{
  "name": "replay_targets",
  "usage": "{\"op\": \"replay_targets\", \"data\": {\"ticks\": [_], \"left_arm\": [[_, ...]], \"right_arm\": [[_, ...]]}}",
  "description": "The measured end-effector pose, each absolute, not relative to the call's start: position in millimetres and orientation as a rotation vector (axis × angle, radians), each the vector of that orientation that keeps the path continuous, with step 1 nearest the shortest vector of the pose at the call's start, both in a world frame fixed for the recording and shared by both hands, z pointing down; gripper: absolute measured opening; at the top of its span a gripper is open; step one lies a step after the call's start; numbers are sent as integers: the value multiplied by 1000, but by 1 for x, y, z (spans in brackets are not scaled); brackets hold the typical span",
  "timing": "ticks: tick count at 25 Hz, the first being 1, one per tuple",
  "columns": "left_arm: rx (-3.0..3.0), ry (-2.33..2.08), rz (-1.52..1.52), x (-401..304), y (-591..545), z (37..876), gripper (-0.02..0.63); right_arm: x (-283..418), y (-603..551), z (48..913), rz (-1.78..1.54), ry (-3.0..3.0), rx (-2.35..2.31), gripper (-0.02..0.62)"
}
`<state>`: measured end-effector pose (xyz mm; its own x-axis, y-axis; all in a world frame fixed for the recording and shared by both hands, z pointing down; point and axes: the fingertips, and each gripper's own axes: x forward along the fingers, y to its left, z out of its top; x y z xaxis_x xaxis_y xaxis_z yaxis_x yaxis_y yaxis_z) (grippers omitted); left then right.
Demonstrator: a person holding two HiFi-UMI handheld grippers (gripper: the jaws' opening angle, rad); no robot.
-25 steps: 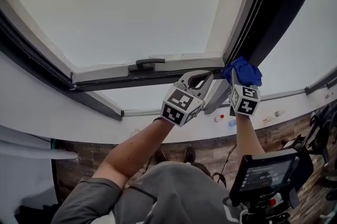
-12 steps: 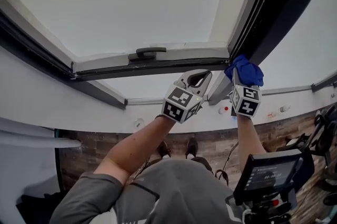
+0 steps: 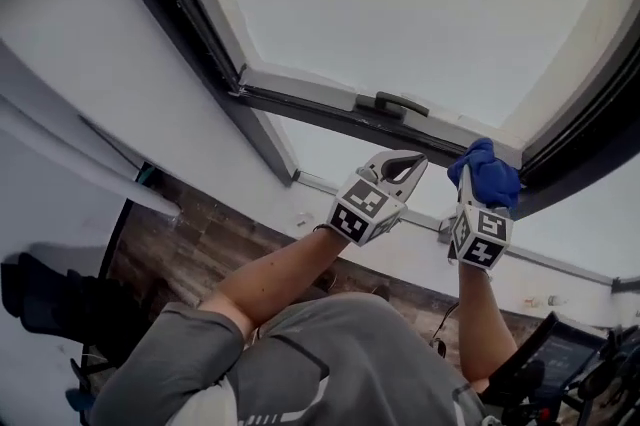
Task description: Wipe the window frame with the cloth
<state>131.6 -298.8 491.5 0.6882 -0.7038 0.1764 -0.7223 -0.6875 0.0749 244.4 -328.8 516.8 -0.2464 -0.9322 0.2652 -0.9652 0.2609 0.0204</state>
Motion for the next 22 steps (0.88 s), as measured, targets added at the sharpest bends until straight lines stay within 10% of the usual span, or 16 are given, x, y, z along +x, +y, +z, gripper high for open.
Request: {"op": "replay_targets", "data": {"ticks": [22], "left_arm": [[2217, -1951, 140, -326, -255, 524, 5]], "right_arm": [[-288, -319, 550, 106, -2696, 906, 158]]}}
